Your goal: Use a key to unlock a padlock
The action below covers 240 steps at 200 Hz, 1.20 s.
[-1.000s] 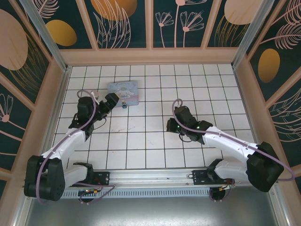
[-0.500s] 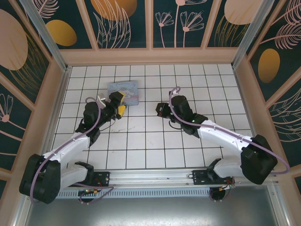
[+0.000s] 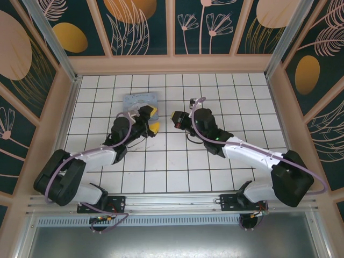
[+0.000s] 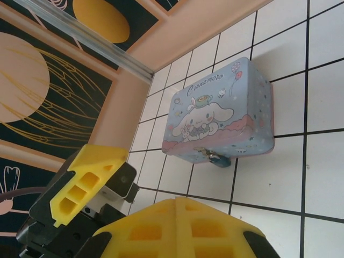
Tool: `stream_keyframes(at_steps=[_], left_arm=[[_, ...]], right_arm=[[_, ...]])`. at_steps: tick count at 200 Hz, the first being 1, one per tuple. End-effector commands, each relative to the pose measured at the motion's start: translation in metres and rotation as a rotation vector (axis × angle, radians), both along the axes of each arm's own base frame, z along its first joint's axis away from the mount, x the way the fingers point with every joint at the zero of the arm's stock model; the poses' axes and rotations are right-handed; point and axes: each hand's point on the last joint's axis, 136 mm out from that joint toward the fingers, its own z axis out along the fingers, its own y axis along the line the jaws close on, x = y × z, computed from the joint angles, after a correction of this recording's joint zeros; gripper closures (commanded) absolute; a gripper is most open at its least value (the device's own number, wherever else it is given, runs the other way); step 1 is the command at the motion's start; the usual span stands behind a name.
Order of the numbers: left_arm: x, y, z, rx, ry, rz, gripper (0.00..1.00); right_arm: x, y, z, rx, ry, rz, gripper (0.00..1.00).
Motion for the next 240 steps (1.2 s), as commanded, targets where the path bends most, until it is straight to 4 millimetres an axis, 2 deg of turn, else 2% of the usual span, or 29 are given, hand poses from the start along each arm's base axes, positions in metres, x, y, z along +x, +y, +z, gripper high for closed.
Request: stream_keyframes(at_steps=[1, 55, 125, 201, 240], left_arm=[[0.008, -0.013, 0.042, -0.121, -0.083, 0.005, 0.19], [0.002, -0.028, 0.044, -0.146, -0.079, -0.019, 0.23], [-0.002, -0.032, 0.025, -0.134, -0.037, -0.024, 0.23], [-0.004, -0.040, 0.031, -0.176, -0.043, -0.037, 0.28], [-0.004, -0.038, 0.030, -0.185, -0.041, -0.025, 0.40]], right_arm=[[0.004, 0.008, 0.016, 0.053, -0.031, -0.005, 1.00], [0.007, 0.013, 0.012, 0.059, -0.032, -0.001, 1.00], [0.010, 0.016, 0.020, 0.080, -0.052, -0.003, 1.00], [0.012, 0.021, 0.014, 0.099, -0.046, -0.001, 1.00], [0.009, 0.019, 0.006, 0.099, -0.030, -0.002, 1.00]])
